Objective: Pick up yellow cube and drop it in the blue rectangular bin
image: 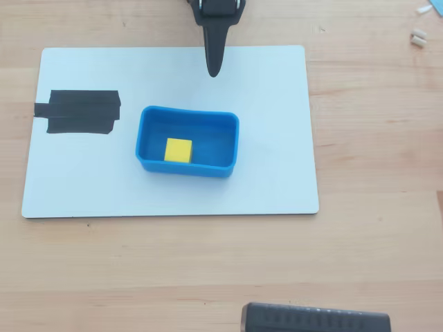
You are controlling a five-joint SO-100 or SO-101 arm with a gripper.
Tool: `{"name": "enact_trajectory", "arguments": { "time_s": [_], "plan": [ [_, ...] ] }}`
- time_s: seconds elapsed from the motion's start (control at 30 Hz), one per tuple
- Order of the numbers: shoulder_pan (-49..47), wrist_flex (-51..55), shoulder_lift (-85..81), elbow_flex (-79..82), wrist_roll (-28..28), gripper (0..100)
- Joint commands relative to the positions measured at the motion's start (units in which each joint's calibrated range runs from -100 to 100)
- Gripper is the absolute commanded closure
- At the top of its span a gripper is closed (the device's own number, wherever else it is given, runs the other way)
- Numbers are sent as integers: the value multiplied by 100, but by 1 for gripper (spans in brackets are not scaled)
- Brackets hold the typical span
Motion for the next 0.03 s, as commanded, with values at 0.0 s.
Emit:
{"name": "enact_trajectory", "arguments": {
  "time_s": [0.0],
  "plan": [
    [-74,24,-126,-20,24,100]
  ]
}}
